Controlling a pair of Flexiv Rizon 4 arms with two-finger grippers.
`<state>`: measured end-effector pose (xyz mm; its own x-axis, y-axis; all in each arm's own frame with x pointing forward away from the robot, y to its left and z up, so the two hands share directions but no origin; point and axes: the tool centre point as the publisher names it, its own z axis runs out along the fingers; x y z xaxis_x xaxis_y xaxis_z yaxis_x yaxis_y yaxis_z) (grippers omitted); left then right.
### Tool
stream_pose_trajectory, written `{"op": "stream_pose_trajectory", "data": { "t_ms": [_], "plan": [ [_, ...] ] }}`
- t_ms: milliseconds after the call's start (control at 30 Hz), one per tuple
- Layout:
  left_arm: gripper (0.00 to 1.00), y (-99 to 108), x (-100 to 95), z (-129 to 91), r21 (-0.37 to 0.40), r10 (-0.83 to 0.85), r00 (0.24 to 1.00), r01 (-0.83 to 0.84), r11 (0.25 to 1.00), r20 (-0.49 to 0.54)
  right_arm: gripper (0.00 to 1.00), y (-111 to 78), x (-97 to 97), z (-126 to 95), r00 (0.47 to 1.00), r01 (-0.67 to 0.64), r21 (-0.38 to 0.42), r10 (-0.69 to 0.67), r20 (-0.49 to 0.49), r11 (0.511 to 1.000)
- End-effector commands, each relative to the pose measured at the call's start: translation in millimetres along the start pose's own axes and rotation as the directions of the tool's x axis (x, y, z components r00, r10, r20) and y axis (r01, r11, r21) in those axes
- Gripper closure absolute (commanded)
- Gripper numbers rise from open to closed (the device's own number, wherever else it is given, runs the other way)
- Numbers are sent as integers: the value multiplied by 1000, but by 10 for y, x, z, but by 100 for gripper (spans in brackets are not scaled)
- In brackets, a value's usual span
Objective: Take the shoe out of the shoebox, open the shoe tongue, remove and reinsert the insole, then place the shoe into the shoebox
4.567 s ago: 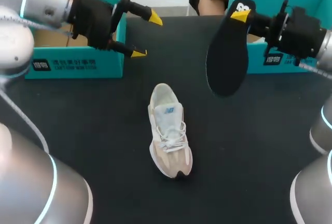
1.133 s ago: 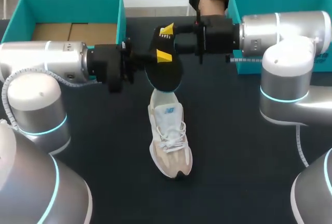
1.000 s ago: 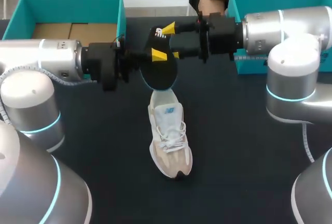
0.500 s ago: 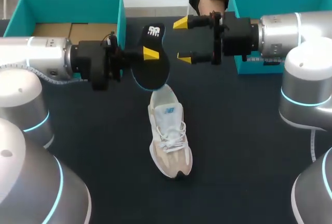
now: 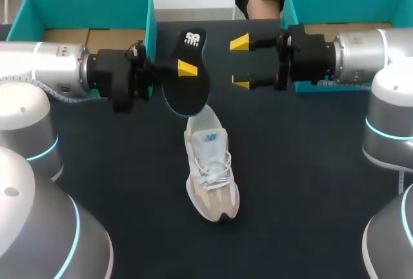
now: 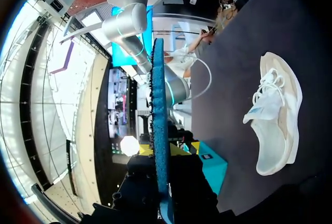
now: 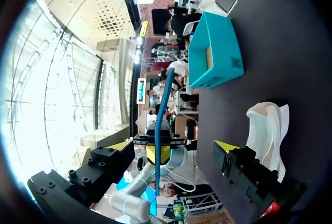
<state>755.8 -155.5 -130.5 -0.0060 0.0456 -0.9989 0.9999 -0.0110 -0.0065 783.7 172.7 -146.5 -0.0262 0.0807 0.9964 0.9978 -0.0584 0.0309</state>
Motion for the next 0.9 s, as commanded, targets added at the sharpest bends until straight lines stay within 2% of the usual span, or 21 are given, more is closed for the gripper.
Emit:
{"op": "stream_pose_trajectory", "data": {
  "t_ms": [33,200,233,767,800,833,900],
  "plan": [
    [100,-4,7,-4,-5,2,1000,-2,1000,6,0,-107,7,-171,1000,2,-6,-2,13,1000],
    [100,-30,4,0,-4,4,1000,-4,1000,0,0,-109,16,-224,1000,7,28,-8,21,1000],
    [100,-36,6,-1,-9,6,1000,-6,1000,-1,0,-104,23,-243,1000,5,10,-5,16,1000],
    [100,-48,14,-6,-10,14,1000,-14,1000,-18,0,-104,23,-243,1000,5,10,-5,16,1000],
    [100,-59,49,-13,7,-62,996,63,998,-71,0,-104,23,-243,1000,5,10,-5,16,1000],
    [100,-67,63,-20,-18,-199,972,199,980,-121,0,-104,23,-243,1000,5,10,-5,16,1000],
    [100,-91,61,-37,-57,-429,882,427,903,-196,0,-104,23,-243,1000,5,10,-5,16,1000]
  ]
}}
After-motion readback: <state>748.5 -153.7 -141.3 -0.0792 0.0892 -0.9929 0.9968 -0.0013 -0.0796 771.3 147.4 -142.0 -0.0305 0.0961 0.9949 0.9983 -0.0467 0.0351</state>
